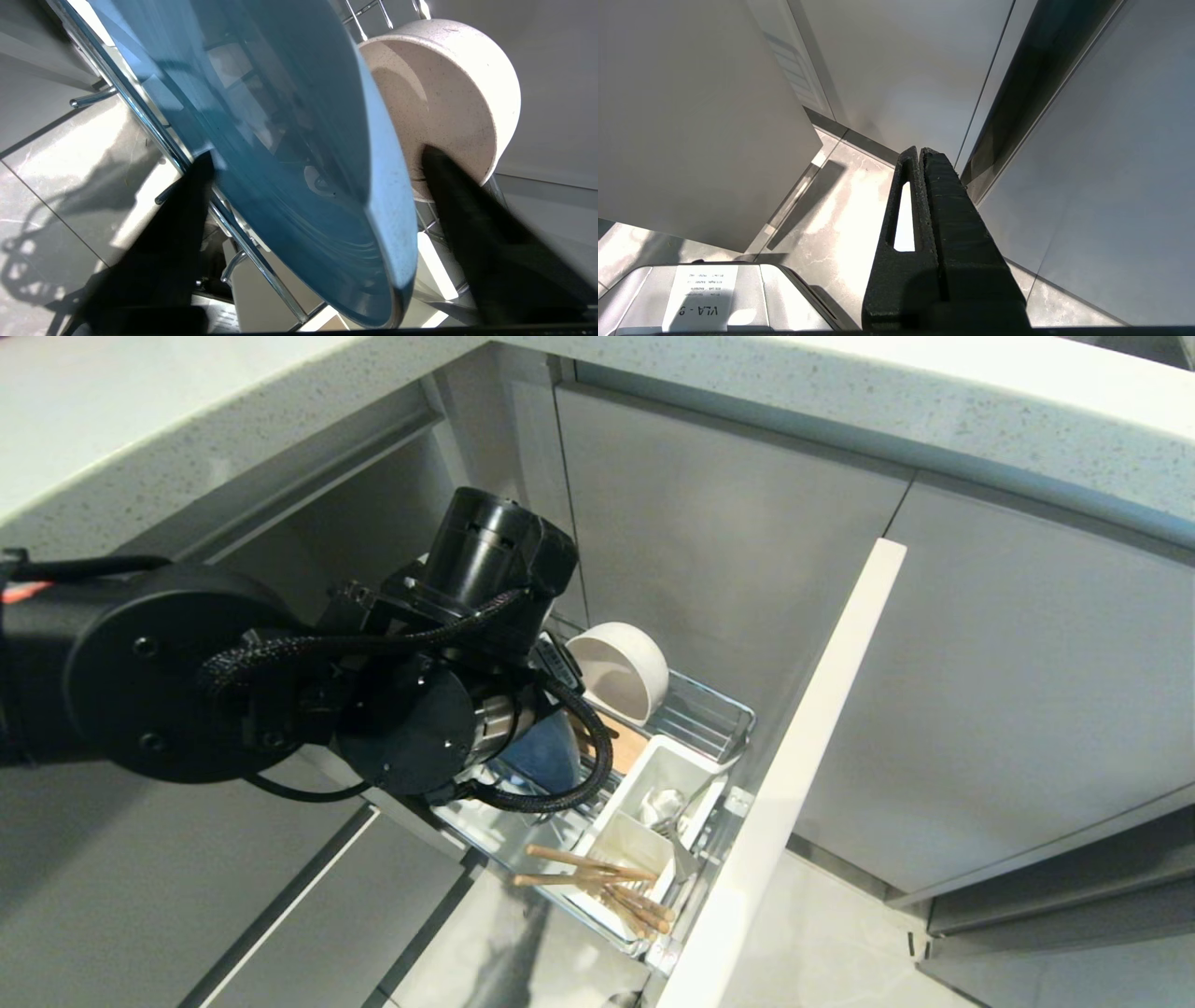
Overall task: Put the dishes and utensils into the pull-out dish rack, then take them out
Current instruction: Take the plate out of the cupboard
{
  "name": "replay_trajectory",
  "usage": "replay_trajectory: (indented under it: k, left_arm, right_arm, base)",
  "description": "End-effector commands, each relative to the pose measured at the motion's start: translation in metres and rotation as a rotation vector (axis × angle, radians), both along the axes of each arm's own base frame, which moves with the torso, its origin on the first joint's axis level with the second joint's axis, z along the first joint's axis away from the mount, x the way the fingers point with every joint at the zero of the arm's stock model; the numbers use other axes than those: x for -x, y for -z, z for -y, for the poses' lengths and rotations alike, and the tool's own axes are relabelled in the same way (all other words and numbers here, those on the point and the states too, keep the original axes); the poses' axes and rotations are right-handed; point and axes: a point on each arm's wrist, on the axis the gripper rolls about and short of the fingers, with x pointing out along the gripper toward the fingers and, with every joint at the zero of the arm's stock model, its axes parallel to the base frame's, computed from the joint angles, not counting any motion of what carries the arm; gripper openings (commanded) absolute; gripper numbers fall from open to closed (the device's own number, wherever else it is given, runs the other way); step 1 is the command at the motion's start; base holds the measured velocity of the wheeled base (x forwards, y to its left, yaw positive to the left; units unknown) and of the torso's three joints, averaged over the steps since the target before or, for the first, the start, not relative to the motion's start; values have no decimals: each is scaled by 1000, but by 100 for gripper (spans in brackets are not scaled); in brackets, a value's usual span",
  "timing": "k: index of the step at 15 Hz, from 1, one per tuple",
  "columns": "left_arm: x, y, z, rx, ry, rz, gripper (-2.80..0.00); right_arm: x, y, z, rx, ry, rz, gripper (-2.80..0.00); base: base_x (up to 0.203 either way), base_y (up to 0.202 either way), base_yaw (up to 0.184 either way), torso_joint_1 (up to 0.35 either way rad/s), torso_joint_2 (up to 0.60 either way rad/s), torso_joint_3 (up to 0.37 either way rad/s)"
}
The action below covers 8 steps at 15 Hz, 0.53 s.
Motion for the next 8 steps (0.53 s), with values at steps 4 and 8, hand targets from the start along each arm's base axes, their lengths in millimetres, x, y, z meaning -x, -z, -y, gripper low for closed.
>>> replay_trajectory:
  k: [4, 8]
  left_arm:
    - [2, -1, 1, 3, 2, 2, -280]
    - [5, -1, 3, 6, 12, 3, -280]
  right_arm:
    - [0, 0, 0, 0, 0, 3, -280]
    - [0, 0, 0, 0, 0, 3, -280]
  base:
    - [0, 0, 0, 0, 0, 0]
    - [0, 0, 0, 0, 0, 0]
